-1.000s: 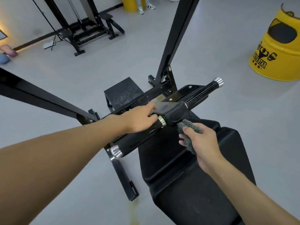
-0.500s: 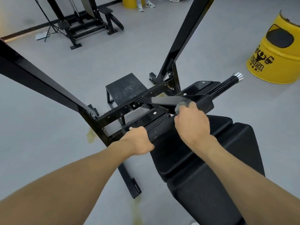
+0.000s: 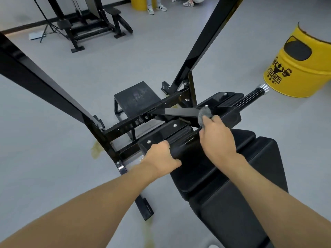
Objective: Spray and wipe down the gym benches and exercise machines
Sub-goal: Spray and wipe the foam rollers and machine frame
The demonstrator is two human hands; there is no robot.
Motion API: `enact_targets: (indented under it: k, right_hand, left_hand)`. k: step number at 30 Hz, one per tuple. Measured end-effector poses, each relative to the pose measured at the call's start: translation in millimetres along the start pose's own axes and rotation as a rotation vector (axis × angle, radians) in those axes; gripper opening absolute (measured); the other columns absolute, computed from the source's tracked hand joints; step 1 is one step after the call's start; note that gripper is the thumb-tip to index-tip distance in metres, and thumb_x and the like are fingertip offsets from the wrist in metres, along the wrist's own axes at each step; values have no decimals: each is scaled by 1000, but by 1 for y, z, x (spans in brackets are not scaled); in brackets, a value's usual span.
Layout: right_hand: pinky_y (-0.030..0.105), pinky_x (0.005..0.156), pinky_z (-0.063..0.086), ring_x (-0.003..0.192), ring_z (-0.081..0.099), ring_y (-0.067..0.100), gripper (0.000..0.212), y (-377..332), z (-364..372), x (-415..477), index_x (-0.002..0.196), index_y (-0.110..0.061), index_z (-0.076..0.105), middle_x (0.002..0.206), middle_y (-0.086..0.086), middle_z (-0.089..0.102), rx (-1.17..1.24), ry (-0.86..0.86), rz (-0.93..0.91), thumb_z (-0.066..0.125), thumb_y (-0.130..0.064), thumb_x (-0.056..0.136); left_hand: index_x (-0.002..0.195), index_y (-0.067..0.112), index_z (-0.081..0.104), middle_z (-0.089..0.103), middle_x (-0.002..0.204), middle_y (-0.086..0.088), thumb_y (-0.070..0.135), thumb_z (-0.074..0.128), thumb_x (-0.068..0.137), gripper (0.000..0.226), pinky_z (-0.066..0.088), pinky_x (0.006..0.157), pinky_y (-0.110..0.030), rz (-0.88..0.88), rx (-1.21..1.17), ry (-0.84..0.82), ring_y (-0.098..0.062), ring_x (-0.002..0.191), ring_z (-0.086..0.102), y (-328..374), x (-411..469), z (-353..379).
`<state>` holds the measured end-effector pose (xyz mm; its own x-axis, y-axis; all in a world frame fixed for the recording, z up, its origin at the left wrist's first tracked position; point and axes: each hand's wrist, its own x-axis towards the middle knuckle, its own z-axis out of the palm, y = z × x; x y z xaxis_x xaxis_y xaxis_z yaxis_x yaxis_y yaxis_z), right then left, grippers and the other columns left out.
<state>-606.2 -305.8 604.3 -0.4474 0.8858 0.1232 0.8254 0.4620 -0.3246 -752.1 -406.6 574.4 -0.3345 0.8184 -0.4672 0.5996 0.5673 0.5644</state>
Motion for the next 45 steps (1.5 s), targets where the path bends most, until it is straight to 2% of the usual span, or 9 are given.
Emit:
enact_targets:
  k: [7, 11, 17, 27, 29, 32, 35, 40, 45]
  right_hand:
    - [33, 87, 47, 101, 62, 27, 28, -31, 6, -27, 117, -4, 65, 111, 11, 63, 202, -146, -22, 48, -13, 97]
    - [32, 72, 43, 77, 52, 13, 20, -47, 0, -50, 103, -14, 65, 89, -3, 52, 333, -410, -278, 47, -10, 95]
    - [35, 73, 40, 87, 59, 32, 26, -18, 5, -15, 120, -10, 58, 113, 10, 53, -9, -85, -53, 43, -16, 100]
    - [34, 70, 44, 81, 54, 19, 22, -44, 5, -54, 105, -9, 66, 88, -1, 50, 319, -418, -317, 46, -8, 95]
    - [31, 64, 49, 71, 59, 16, 28, -37, -4, -55, 107, -12, 71, 85, 2, 60, 566, -373, -146, 48, -3, 95]
    - [23, 42, 40, 41, 50, 13, 34, -15, -10, -48, 104, -17, 72, 53, 5, 58, 1013, -14, 539, 43, -2, 98]
    - [23, 39, 39, 41, 46, 12, 24, 2, -5, -24, 92, -11, 62, 53, 1, 53, 1351, 73, 1059, 41, -4, 101]
    - [25, 43, 37, 53, 44, 16, 17, -8, 8, 4, 87, -6, 53, 72, 9, 52, 1353, -40, 1122, 42, -7, 100]
    - [20, 38, 29, 34, 37, 13, 33, -48, 16, -43, 70, -6, 50, 46, 5, 48, 1145, -321, 896, 36, -8, 100]
  left_hand:
    - [89, 14, 58, 65, 83, -5, 32, 76, 78, 29, 59, 64, -35, -57, 135, -99, -20, 74, 67, 0, -4, -11]
    - [73, 16, 55, 61, 73, -2, 27, 65, 81, 17, 52, 64, -31, -17, 151, -139, -24, 76, 65, 3, -1, -15]
    - [83, 13, 55, 65, 81, -7, 25, 71, 76, 22, 54, 62, -35, -61, 44, -133, -25, 76, 68, -2, 1, -9]
    - [75, 14, 51, 63, 80, -10, 22, 63, 79, 14, 54, 71, -35, -12, 118, -188, -28, 79, 66, 2, 0, -16]
    - [85, 13, 54, 62, 80, -9, 34, 67, 74, 27, 53, 63, -33, -35, 139, -272, -25, 70, 64, 7, -2, -23]
    - [97, 13, 48, 55, 76, -5, 34, 71, 81, 35, 42, 51, -26, -105, 164, -257, -18, 59, 52, 15, 0, -23]
    - [86, 14, 48, 57, 76, -5, 18, 64, 85, 17, 46, 55, -26, -84, 183, -173, -19, 65, 56, 18, 5, -14]
    - [80, 12, 50, 57, 73, -5, 14, 64, 83, 14, 43, 51, -27, -86, 176, -151, -19, 61, 53, 15, 8, -10]
    - [85, 9, 59, 68, 83, -5, 19, 67, 80, 14, 60, 66, -33, -84, 164, -146, -23, 73, 66, 15, 9, -11]
